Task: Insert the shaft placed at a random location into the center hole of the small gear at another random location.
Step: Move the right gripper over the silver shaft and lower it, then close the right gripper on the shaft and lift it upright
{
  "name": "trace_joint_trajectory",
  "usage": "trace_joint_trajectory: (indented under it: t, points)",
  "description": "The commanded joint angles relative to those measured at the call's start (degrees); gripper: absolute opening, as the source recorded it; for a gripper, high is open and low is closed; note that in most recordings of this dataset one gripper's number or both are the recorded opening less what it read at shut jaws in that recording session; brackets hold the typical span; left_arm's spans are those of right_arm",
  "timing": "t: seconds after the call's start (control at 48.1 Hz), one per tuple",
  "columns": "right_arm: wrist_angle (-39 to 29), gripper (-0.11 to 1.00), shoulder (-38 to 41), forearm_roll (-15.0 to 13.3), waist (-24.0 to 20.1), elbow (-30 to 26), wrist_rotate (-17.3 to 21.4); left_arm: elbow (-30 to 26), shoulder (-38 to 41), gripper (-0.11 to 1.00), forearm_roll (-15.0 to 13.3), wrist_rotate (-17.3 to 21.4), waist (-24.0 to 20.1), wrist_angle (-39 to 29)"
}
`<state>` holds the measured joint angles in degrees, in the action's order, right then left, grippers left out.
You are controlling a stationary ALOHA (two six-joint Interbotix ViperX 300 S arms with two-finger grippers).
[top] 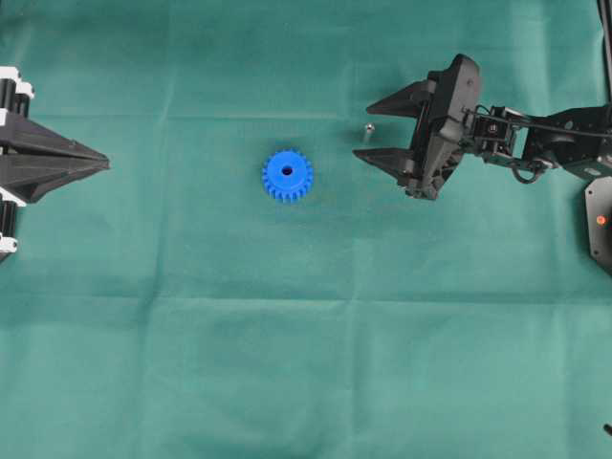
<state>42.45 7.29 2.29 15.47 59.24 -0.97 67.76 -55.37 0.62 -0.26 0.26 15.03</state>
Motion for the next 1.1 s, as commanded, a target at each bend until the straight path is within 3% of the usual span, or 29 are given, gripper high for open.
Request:
trace_joint_trajectory:
  t: [0.0,0.187,0.27,0.374,0.437,0.853,1.082]
  points:
    - [1.1,0.84,-0.5,0.4,0.3,-0.6,-1.1,-1.4,0.5,0.0,0.2,-0.1,0.1,0.3]
    - [1.1,0.73,-0.4,0.4,0.3,-0.7,-1.1,-1.4,0.5,0.0,0.2,-0.1,0.1,0.3]
    - [0.8,0.56,-0.4,0.4,0.4,-0.8,-1.2,-1.3,0.5,0.0,0.1,-0.1,0.1,0.3]
    - [0.7,0.24,-0.3,0.4,0.7,-0.7,-1.3,-1.4,0.5,0.0,0.2,-0.1,0.1,0.3]
    - [0.7,0.13,-0.3,0.4,0.7,-0.7,-1.3,-1.4,0.5,0.0,0.1,-0.1,0.0,0.3]
    - [0.5,0.13,-0.9,0.4,0.7,-1.1,-1.4,-1.4,0.5,0.0,0.2,-0.1,0.1,0.0]
    - [-6.2,0.13,-7.0,0.3,0.7,-1.9,-1.4,-1.4,0.5,0.0,0.2,-0.1,0.1,-0.3]
